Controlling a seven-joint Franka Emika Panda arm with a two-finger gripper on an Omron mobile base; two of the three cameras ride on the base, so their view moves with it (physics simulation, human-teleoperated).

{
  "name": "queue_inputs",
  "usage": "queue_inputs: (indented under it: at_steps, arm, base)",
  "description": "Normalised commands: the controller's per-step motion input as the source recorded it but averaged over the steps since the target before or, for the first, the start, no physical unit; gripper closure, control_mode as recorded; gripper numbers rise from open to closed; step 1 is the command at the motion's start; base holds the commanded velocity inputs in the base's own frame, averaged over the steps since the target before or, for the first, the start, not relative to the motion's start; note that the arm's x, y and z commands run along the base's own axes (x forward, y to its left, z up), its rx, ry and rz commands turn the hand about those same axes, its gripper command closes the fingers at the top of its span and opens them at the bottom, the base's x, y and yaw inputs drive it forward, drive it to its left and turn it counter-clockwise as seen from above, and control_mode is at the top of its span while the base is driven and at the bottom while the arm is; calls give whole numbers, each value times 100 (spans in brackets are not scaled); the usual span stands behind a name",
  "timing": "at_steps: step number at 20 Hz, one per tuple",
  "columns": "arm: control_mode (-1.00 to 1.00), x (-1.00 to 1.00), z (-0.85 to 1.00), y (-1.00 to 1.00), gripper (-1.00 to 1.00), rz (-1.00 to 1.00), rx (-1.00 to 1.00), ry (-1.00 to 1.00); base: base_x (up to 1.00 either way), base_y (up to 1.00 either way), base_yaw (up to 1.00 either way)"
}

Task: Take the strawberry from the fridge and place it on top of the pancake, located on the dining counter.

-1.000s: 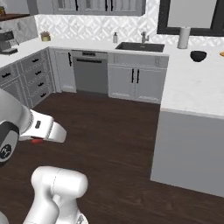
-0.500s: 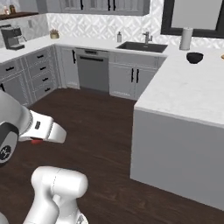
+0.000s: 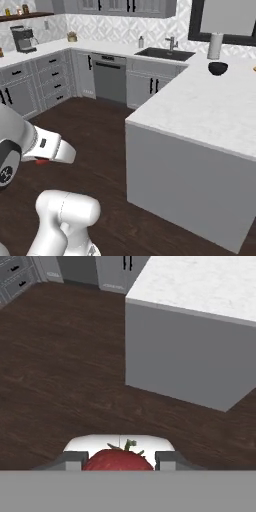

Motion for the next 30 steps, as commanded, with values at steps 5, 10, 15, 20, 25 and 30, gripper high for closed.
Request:
queue_inputs:
  at_steps: [5, 10, 15, 20, 25, 30]
  arm:
    - [100, 0, 0, 0, 100, 0, 0, 0]
    - [100, 0, 0, 0, 100, 0, 0, 0]
    - [100, 0, 0, 0, 100, 0, 0, 0]
    - [100, 0, 0, 0, 100, 0, 0, 0]
    - [100, 0, 0, 0, 100, 0, 0, 0]
    - [100, 0, 0, 0, 100, 0, 0, 0]
  base:
    - [16, -100, 34]
    - [11, -100, 42]
    - [-3, -98, 52]
    - [-20, -100, 52]
    - [-58, -87, 52]
    - [-63, -70, 53]
